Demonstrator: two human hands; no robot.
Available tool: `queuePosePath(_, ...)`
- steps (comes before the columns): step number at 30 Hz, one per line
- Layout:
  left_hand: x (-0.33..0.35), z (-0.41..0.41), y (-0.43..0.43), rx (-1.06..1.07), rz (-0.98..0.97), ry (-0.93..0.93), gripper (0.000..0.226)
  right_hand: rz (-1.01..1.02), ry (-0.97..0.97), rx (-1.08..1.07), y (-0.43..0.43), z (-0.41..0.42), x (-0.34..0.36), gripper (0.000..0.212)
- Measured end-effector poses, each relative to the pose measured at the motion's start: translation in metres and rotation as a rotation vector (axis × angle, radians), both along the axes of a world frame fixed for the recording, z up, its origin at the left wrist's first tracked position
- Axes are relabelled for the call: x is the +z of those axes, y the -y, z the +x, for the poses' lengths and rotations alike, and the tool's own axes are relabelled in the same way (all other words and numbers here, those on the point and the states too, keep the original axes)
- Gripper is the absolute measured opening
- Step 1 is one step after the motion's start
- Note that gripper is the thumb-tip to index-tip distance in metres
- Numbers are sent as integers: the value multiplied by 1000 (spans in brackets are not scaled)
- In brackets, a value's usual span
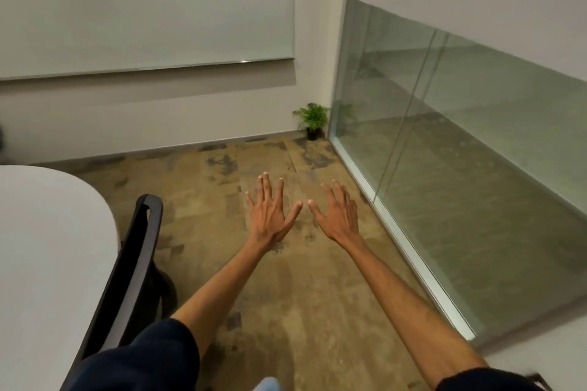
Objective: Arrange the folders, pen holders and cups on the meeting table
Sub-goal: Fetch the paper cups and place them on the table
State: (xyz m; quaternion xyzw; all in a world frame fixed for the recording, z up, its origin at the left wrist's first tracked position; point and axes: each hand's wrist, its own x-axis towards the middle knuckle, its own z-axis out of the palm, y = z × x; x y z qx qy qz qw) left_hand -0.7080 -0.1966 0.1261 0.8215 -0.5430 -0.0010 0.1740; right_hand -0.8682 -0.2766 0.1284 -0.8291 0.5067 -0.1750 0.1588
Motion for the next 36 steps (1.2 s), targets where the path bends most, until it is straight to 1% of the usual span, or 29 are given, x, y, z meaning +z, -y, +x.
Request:
queuePosePath(3, -4, 28, 35, 55, 23, -23, 86, 51, 16, 50, 41, 33, -4, 74)
queuePosePath(8, -19, 83, 99, 135, 48, -76, 87, 62, 15, 122, 115, 97, -14, 72)
queuePosePath(12, -24, 141, 158, 151, 71, -125, 82, 78, -24, 178, 180, 154, -19, 71)
queuePosePath(17, -14, 225, 218, 192, 45, -137, 77, 73, -23, 225, 261, 235, -9, 74)
queuePosePath(20, -17, 261, 238, 241, 70, -149, 78, 73, 10, 254, 290, 280, -6, 75)
queuePosePath(27, -29, 338, 272, 331, 120, -160, 79, 98, -8, 355, 344, 387, -9, 73)
queuePosePath(31, -32, 397, 304, 358, 106, -142, 78, 103, -17, 421, 379, 456, -15, 73)
queuePosePath(36, -34, 483, 357, 399, 57, -112, 71, 128, -9, 509, 433, 551, -24, 72)
